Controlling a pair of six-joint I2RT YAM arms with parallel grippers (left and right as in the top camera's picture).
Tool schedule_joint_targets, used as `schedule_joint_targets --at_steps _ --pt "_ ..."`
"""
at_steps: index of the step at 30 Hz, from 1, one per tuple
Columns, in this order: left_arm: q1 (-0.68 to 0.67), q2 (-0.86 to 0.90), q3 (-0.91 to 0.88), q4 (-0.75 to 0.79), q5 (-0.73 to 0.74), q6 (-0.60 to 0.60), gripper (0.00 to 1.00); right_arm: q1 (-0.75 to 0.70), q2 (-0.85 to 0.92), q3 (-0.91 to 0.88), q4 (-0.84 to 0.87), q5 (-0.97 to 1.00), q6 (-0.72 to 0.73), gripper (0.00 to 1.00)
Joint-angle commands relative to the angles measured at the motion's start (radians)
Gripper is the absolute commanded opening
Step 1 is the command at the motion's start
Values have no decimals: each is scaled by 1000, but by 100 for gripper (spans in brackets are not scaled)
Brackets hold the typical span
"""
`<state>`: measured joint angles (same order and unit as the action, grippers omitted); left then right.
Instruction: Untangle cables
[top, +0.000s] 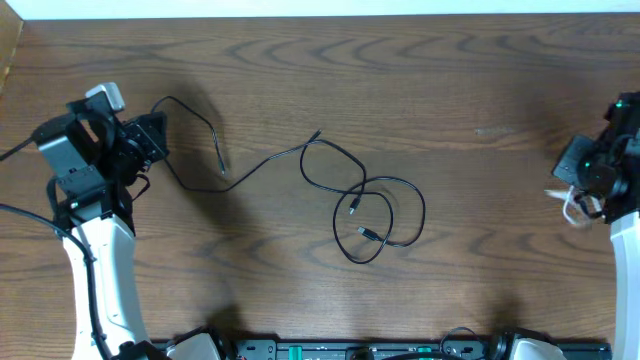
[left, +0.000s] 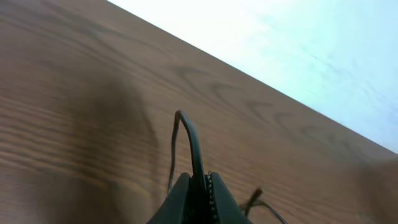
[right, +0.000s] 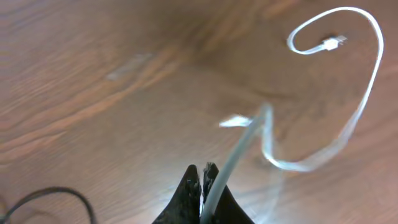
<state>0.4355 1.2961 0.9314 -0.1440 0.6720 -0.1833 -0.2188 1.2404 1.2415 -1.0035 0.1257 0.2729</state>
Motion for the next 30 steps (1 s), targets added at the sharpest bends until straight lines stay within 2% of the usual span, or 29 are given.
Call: schedule_joint_targets --at_steps 1,9,17,23,30 --pt "-29 -11 12 -13 47 0 8 17 -28 29 8 -31 -28 1" --pt "-156 -11 11 -17 99 31 7 16 -27 133 -3 -18 -28 1" --pt "-332 -11 11 -17 99 56 8 -6 -26 299 -76 119 -27 1" --pt "-438 -11 3 -32 98 56 8 -98 -20 429 -109 136 -27 1" --pt "-539 -11 -27 -31 95 98 8 -249 30 569 -183 292 -92 1"
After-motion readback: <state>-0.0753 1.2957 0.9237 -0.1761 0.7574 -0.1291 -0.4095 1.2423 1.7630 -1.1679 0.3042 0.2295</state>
